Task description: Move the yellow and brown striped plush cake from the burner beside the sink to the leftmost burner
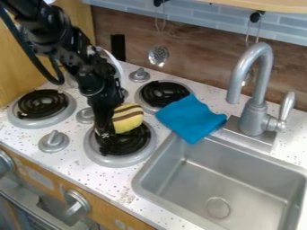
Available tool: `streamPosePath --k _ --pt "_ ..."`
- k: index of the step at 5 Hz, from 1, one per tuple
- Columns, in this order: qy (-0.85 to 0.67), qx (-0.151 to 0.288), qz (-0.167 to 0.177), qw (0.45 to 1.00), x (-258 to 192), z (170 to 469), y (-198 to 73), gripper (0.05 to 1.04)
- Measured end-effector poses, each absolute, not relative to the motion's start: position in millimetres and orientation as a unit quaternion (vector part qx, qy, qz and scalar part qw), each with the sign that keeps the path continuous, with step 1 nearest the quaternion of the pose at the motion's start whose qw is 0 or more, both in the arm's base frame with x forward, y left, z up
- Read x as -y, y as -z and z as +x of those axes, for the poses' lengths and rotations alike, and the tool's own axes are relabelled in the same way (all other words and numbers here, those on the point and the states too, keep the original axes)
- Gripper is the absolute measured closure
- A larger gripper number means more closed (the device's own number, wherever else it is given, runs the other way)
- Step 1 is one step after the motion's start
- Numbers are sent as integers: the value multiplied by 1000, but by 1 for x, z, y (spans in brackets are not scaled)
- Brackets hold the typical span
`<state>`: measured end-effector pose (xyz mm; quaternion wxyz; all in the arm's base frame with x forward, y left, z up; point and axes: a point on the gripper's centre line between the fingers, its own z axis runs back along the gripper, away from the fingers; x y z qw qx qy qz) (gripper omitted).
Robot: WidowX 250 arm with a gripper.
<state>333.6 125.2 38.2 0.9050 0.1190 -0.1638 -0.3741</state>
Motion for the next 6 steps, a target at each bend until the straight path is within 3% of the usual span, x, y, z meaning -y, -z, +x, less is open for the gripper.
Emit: streamPosePath --k 1,2,3,4,5,6 --pt "362 194 112 905 -125 331 -51 422" --pt "353 236 124 897 -134 331 -89 422" --pt "297 261 175 902 -170 318 -120 422" --pt "230 239 192 924 -211 303 -127 422" --pt "170 179 215 945 -257 287 -116 422" --pt "151 151 220 952 -287 281 -103 422"
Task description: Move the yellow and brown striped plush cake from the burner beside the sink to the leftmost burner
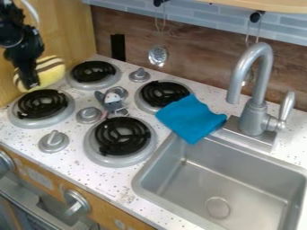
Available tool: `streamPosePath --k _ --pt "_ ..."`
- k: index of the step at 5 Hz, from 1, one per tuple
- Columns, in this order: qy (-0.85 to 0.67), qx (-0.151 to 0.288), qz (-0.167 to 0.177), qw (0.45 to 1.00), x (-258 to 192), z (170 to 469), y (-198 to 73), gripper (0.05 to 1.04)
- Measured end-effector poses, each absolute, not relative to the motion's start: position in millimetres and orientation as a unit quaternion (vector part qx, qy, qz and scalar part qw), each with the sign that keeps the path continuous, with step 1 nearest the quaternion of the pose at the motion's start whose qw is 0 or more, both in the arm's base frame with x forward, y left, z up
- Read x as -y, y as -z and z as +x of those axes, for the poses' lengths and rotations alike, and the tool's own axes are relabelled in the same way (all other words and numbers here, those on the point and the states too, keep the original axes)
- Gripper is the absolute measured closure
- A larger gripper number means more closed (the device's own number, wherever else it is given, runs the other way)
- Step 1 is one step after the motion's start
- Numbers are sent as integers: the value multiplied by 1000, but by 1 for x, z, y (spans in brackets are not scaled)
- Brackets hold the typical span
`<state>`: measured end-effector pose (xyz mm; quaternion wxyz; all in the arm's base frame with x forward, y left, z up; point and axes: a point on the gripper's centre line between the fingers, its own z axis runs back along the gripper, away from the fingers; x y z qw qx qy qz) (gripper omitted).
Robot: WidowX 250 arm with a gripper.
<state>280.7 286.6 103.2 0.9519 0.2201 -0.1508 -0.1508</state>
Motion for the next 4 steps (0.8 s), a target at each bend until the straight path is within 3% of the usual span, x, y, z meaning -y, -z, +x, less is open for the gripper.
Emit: streamPosePath --k 1,2,3,4 --pt "151 120 236 952 -305 281 -90 422" --pt "145 123 234 953 -315 286 -83 422" --pt "142 150 234 950 -325 287 -75 422" --pt "160 216 215 939 -326 299 -66 377"
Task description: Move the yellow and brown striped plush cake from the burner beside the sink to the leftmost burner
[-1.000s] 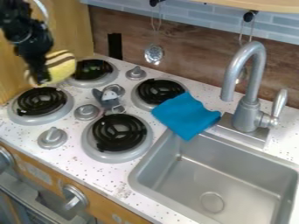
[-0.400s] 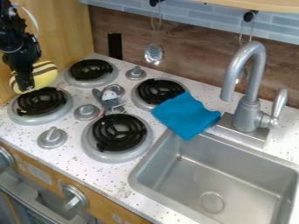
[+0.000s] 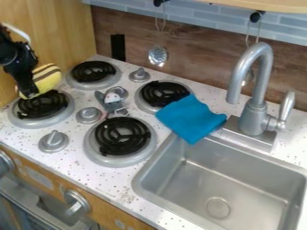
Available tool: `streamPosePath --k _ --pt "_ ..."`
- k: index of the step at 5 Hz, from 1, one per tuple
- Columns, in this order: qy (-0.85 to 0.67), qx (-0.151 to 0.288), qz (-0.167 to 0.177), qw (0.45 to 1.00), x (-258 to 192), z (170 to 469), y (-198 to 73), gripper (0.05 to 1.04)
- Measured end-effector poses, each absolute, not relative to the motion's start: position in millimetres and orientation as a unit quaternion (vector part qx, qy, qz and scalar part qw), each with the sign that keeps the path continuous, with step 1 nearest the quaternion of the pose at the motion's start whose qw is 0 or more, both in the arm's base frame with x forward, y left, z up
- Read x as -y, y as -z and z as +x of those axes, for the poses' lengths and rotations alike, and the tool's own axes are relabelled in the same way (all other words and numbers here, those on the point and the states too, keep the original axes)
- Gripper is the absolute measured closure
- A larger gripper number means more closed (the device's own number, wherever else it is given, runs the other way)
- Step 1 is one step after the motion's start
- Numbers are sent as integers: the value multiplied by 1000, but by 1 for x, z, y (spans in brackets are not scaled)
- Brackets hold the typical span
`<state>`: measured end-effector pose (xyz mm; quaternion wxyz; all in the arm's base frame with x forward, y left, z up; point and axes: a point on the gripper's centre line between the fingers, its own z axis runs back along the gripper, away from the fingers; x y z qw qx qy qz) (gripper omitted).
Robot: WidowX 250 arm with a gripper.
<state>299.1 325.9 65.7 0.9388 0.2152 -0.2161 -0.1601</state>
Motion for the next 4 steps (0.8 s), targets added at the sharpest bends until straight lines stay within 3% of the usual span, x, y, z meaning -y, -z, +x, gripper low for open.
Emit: streamPosePath --k 1,4 --pt "165 225 206 938 -325 302 -69 106" --pt "165 189 202 947 -324 291 -69 77"
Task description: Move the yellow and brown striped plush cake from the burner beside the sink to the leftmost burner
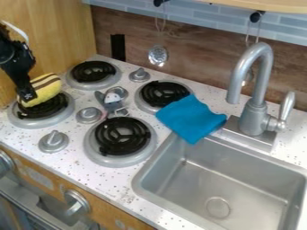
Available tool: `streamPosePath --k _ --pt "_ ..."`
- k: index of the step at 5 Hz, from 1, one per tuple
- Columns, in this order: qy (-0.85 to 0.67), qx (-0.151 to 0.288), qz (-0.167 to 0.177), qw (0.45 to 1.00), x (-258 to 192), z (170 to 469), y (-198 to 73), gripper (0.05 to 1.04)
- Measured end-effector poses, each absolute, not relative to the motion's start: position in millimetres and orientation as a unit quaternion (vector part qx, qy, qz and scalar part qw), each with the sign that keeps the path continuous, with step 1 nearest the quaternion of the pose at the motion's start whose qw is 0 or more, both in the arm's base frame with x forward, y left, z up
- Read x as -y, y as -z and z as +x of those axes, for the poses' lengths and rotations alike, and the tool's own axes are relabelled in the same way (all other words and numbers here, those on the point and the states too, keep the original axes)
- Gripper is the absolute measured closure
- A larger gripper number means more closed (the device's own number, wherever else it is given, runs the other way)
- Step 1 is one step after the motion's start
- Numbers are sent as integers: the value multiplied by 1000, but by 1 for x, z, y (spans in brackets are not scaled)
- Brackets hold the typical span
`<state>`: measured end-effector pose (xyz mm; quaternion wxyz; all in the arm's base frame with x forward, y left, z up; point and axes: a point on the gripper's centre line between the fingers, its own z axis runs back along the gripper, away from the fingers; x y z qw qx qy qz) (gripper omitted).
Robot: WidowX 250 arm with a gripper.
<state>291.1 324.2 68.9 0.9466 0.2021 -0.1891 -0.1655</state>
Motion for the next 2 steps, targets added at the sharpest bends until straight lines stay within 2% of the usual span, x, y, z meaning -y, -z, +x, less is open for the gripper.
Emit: streamPosePath --k 1,2 --pt "188 195 214 938 -307 291 -99 77" --pt "262 223 223 912 -274 300 -125 77"
